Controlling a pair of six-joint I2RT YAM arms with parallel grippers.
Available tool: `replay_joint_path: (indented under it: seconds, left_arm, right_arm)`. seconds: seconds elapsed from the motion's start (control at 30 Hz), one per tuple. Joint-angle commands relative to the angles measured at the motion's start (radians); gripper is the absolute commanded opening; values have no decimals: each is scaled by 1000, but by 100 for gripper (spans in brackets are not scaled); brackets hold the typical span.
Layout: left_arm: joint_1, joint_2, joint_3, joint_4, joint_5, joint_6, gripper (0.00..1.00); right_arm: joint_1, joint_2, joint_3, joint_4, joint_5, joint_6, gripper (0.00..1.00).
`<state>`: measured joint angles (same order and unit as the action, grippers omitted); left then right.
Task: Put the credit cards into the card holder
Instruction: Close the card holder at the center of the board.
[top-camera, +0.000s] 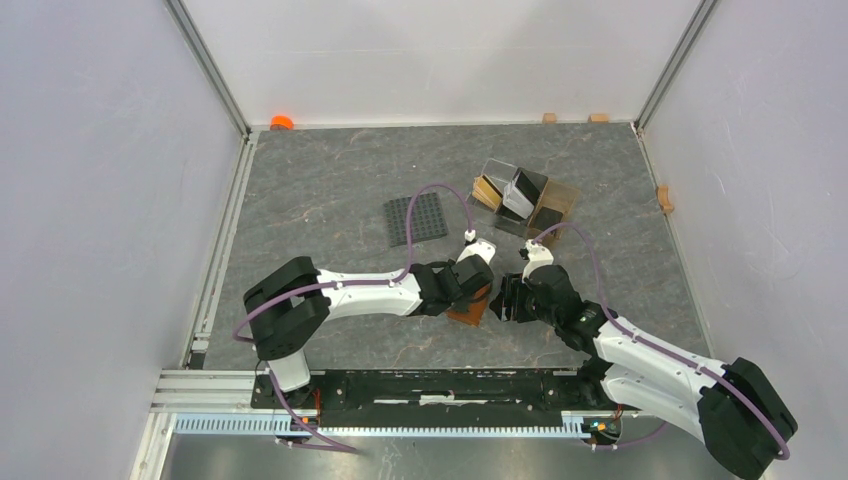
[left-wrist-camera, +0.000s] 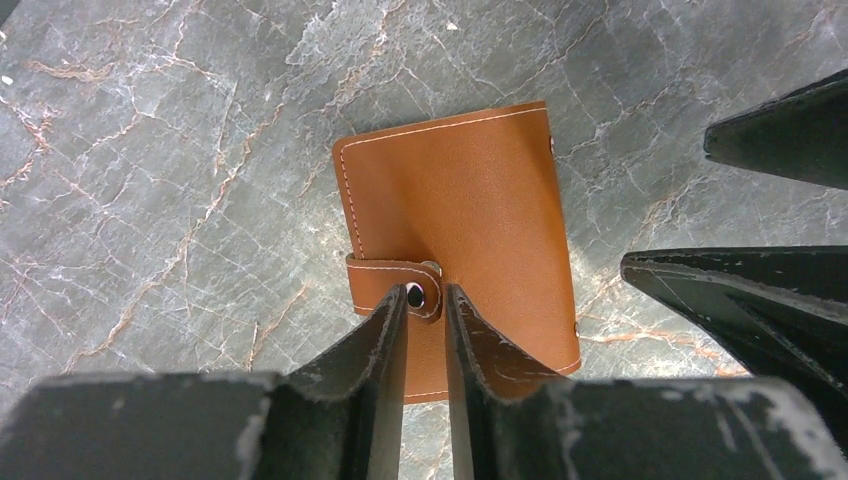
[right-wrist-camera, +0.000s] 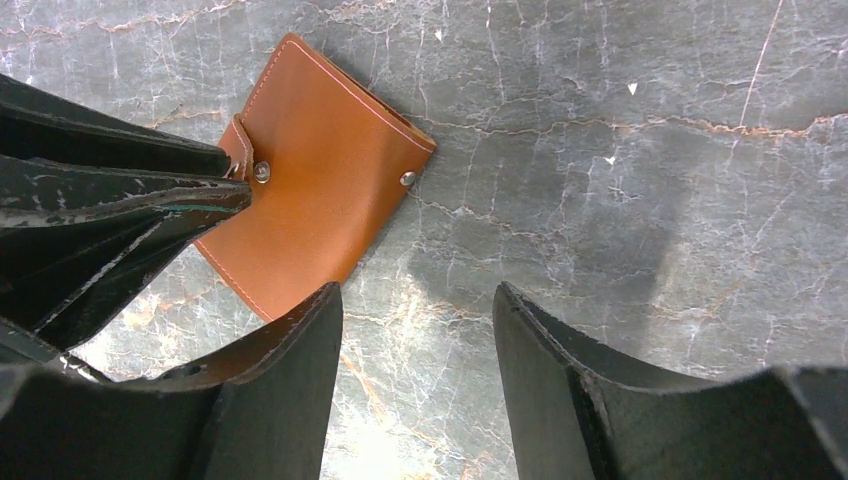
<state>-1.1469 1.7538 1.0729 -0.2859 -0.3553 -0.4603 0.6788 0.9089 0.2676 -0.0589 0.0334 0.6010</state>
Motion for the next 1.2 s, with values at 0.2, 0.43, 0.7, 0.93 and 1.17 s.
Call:
replay_joint_path:
  seconds: [0.2,0.43,0.7,0.93,1.17]
  left_arm:
    - [-2,-38,2,2,4,-40,27]
    - [-1,-28,9,-13,-3,-44,17]
    - [-1,-58,7,-16,1,-56,6]
    - [2,-61,5,-5,7,-65,2]
    - [1,-26,13,-17,19,-14,28]
  right_arm:
    - [2,3,0,46,-9,1,62]
    - [2,-2,-3,46,-12,3,61]
    - [2,-7,-3,45,-12,3,61]
    - [2,-5,-2,47,-15,1,61]
    - [2,6,-7,51,-15,1,61]
